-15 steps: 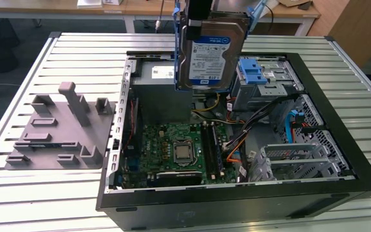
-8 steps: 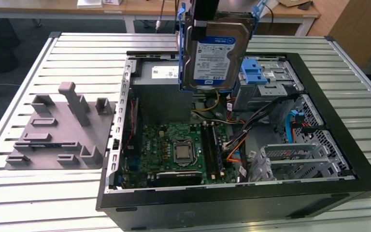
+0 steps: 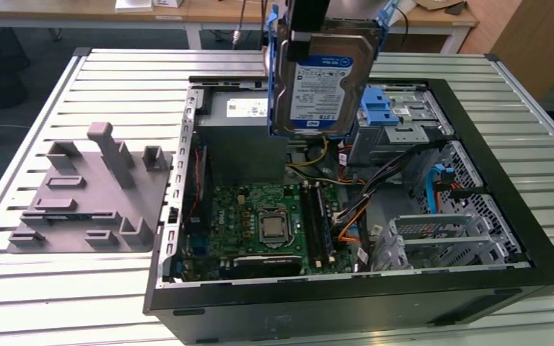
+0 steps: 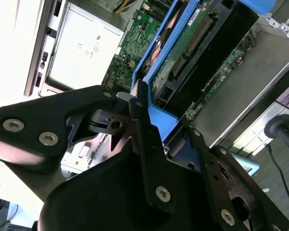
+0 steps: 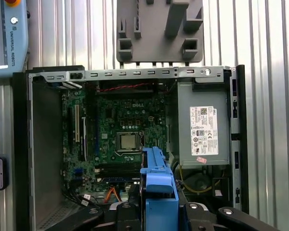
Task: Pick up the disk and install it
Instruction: 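Insert the disk into the insertion slot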
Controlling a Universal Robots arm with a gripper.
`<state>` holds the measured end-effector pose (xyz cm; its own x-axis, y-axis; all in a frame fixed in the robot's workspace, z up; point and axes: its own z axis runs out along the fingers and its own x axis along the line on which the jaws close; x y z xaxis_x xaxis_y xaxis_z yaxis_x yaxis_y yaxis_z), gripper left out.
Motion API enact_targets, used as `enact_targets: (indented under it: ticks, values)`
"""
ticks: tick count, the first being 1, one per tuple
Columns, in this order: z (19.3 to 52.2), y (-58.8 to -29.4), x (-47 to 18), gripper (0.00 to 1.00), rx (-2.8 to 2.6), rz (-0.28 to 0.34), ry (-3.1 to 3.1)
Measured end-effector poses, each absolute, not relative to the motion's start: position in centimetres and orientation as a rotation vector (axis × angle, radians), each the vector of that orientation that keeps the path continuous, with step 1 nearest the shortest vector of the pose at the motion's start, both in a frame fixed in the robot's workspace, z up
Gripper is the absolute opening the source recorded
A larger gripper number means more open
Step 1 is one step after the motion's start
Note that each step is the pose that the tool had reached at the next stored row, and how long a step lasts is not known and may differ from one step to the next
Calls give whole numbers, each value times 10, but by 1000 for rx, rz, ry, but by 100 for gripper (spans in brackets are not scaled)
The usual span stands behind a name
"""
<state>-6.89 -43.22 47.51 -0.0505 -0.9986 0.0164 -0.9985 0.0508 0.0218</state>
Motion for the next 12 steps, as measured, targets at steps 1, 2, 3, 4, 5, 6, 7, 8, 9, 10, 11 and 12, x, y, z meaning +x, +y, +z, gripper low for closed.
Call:
enact_targets:
  ticks: [1, 2, 3, 4, 5, 6, 7, 8, 9, 10, 11, 12]
  values:
    - [475, -433, -69, 36, 2146, -7, -2258]
    - [475, -433, -69, 36, 2146, -7, -2258]
    - [475, -434, -69, 36, 2146, -7, -2258]
    - [475, -434, -69, 36, 2146, -7, -2258]
    - [475, -435, -69, 36, 2146, -7, -2258]
    - [475, -435, -69, 36, 2146, -7, -2258]
    - [475, -436, -69, 36, 2146, -7, -2258]
    - [475, -436, -69, 36, 2146, -7, -2258]
    - [475, -437, -69, 36, 2146, -7, -2258]
    - [475, -438, -69, 36, 2146, -7, -2258]
    - [475, -439, -69, 36, 2146, -7, -2258]
    - [475, -440, -69, 36, 2146, -7, -2258]
